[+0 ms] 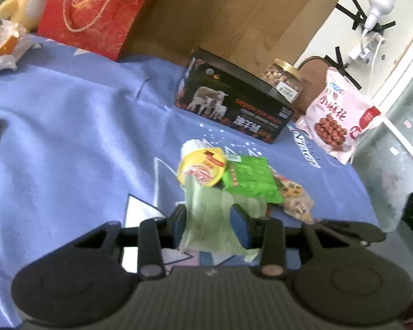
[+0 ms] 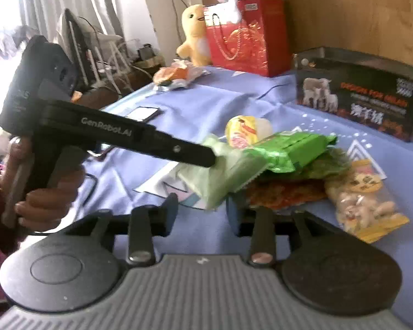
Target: Organize snacks
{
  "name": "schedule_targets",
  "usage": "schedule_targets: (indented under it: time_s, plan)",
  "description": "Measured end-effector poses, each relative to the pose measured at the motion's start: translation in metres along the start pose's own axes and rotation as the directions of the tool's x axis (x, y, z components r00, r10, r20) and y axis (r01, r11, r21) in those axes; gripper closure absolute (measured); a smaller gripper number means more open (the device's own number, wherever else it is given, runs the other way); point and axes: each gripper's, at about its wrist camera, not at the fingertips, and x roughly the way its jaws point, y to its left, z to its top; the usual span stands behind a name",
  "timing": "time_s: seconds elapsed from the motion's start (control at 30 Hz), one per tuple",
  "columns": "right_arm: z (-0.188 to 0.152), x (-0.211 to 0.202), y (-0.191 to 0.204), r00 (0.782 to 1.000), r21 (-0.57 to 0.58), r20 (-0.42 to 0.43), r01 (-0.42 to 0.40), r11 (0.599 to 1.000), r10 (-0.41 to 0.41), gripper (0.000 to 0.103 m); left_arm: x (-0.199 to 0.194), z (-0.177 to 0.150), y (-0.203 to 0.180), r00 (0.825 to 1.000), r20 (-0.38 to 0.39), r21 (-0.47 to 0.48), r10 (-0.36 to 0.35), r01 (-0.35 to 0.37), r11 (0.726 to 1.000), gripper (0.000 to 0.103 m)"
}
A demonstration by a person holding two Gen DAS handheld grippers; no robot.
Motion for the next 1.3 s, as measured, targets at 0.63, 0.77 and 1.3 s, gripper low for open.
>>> schedule_targets:
  time_s: [0.63,0.77,1.3]
  plan:
    - [0.012,-0.01,-0.05,0.954,0.22,0.183,0.195,0.956,-0.237,0.029,0.0,0.013,0.007,1.0,0.03,-0.015,-0.005,0.006,1.0,0.048]
    - [0.013,-0.017,-0.062,0.944,0.249,0.188,0.222,0.943,-0.272,0.029,0.007,0.026,-0.002,0.999,0.033,0.03,-0.011,0.01,1.0,0.048]
    - [0.038,0.026,-0.022,0.976,-0.047,0.144,0.17,0.984,-0.161,0.029,0.026,0.049,0.02,0.999,0.03,-0.059,-0.033,0.035,0.998,0.044]
